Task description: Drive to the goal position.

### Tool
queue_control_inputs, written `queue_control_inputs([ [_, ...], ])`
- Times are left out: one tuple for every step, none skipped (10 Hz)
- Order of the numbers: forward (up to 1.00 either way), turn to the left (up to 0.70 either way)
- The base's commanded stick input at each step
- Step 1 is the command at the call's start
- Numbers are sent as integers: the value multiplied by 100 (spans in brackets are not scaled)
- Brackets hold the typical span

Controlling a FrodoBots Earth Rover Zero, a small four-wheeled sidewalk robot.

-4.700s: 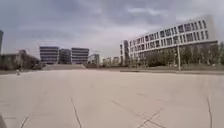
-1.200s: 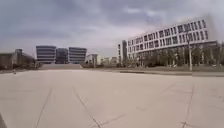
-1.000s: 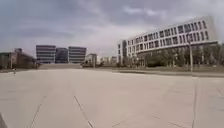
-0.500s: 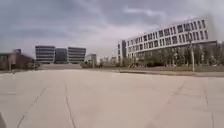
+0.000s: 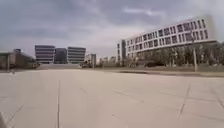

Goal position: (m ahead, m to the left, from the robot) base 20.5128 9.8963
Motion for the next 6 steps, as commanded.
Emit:
queue_control_inputs([
  [70, 0],
  [70, 0],
  [70, 0],
  [70, 0],
  [70, 0],
  [70, 0],
])
